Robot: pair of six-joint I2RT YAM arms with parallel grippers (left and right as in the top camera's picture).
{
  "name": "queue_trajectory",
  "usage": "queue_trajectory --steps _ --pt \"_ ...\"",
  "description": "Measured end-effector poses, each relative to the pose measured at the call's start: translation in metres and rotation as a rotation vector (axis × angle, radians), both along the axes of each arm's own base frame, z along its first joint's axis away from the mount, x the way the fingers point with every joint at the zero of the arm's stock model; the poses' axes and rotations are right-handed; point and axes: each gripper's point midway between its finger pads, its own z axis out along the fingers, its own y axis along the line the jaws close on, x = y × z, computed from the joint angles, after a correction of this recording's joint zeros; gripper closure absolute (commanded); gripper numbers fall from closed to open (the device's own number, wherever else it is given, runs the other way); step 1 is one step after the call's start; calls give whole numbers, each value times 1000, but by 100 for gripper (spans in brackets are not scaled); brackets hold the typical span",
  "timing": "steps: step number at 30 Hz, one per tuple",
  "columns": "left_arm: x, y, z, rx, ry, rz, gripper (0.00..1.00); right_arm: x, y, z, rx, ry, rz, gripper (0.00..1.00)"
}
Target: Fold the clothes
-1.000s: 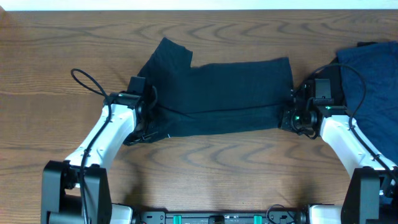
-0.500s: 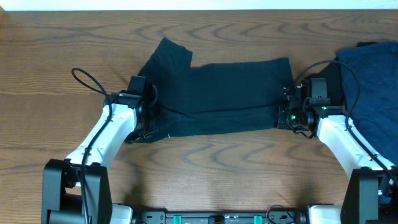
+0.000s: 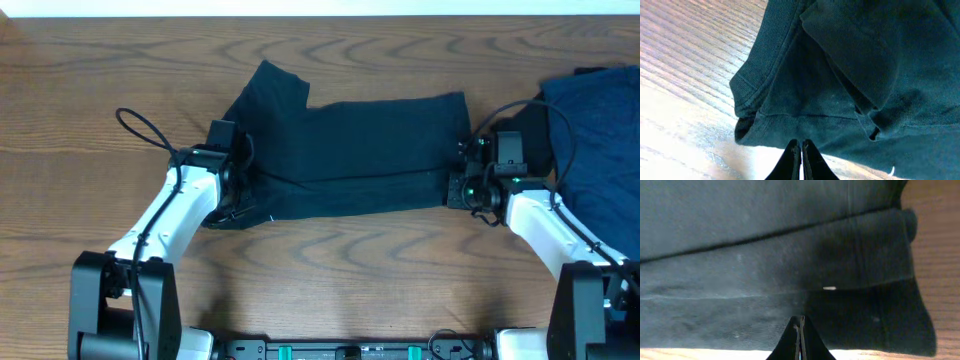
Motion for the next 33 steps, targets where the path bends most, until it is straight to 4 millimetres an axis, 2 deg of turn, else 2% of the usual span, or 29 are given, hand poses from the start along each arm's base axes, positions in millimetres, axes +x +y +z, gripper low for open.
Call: queue_trajectory --steps 12,18,24,33 --pt "-2 0 -23 10 64 0 94 -3 -10 -14 -52 30 -26 99" --pt "-2 0 -35 15 89 0 94 -12 -24 -18 -103 82 -138 99" --pt "-4 1 -37 17 104 -5 94 -37 -31 -19 -119 199 -244 99" --pt "-21 4 -36 29 175 -30 94 -70 -36 -20 -137 341 -343 99"
